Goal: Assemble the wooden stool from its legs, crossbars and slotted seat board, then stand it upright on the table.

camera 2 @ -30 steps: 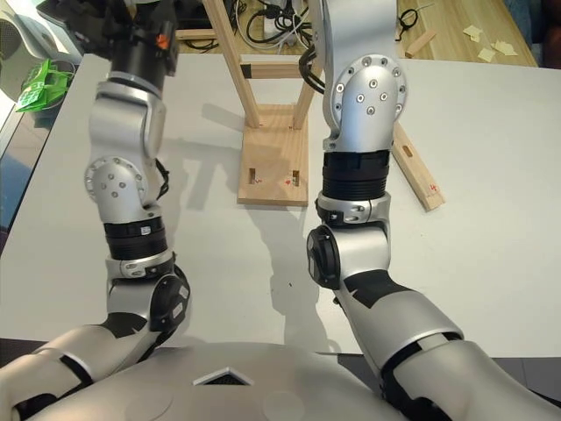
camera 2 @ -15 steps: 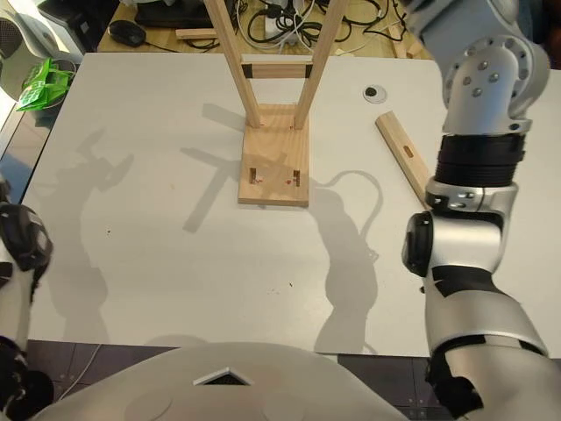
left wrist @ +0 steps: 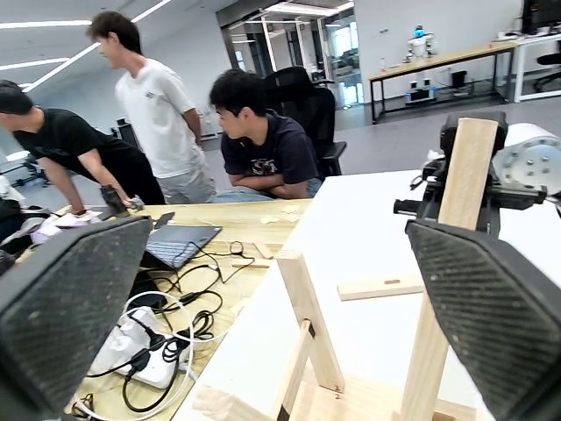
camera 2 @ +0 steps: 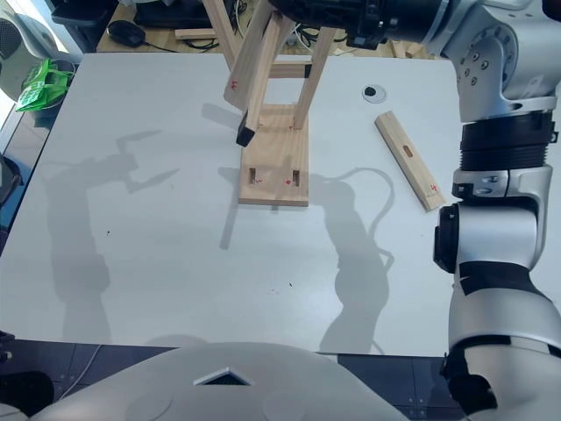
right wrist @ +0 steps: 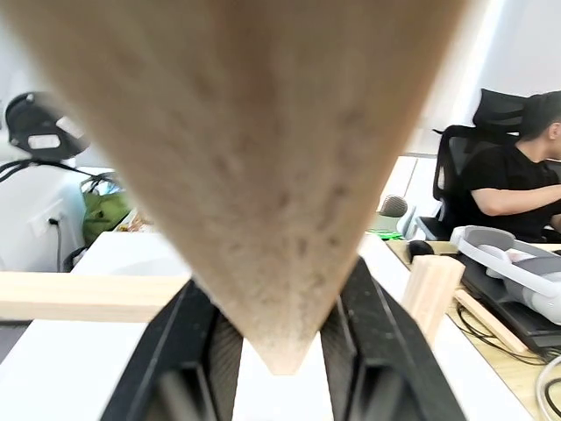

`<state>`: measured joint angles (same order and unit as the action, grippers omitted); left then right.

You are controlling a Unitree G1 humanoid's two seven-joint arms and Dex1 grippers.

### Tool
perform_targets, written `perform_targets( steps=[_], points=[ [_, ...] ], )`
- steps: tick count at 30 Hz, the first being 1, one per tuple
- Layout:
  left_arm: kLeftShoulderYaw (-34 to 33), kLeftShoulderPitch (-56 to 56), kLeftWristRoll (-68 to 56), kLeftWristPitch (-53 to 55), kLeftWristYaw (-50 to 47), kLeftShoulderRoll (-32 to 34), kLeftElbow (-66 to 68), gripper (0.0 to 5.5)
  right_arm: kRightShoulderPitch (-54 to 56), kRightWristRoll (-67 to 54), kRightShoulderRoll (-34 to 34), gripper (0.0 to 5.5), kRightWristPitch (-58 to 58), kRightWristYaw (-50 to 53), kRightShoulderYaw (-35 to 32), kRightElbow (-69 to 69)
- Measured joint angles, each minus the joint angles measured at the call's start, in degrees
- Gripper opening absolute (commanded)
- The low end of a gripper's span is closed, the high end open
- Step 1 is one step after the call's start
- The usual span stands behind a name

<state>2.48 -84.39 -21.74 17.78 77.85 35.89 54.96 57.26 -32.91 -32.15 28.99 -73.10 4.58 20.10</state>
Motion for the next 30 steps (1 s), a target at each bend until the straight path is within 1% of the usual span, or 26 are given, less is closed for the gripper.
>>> perform_targets(
  steps=[5, 8, 15, 21, 25, 27, 28, 30],
  points=[
    [2.22, -1.86, 1.05, 5.56, 11.31, -1.75, -1.34, 5.4, -0.18, 0.62, 0.7, 1.03, 0.78, -2.79, 1.03, -3.05],
    [5.13, -1.09, -0.84, 9.56, 14.25, -2.06, -7.17, 5.4, -0.93, 0.35, 0.88, 1.03, 2.86, -3.75, 1.01, -5.43],
    [5.68, 2.53, -2.12, 15.02, 14.13, -3.55, -13.66, 5.4, -2.88, 0.02, 1.49, 1.03, 5.65, -3.71, 0.86, -9.09],
    [6.03, 9.39, -4.98, 24.19, 13.79, -4.77, -26.05, 5.4, -3.07, 0.23, 3.14, 1.03, 5.5, -2.58, 0.85, -9.7],
    [6.02, 12.73, -6.15, 27.66, 10.61, -6.26, -31.65, 5.4, -3.07, 0.45, 4.79, 1.03, 5.04, -2.36, 0.91, -9.66],
    [6.04, 13.34, -6.18, 27.95, 8.88, -7.14, -31.97, 5.4, -3.09, 0.48, 4.84, 1.03, 5.04, -2.35, 0.92, -10.03],
    [6.05, 13.38, -6.18, 28.0, 8.41, -7.24, -32.02, 5.16, -3.1, 0.48, 4.87, 1.03, 5.04, -2.34, 0.92, -10.31],
    [6.07, 13.68, -6.18, 28.27, 7.65, -7.48, -32.43, 4.88, -3.32, 0.48, 4.99, 1.03, 5.06, -2.31, 0.92, -10.6]
  ],
)
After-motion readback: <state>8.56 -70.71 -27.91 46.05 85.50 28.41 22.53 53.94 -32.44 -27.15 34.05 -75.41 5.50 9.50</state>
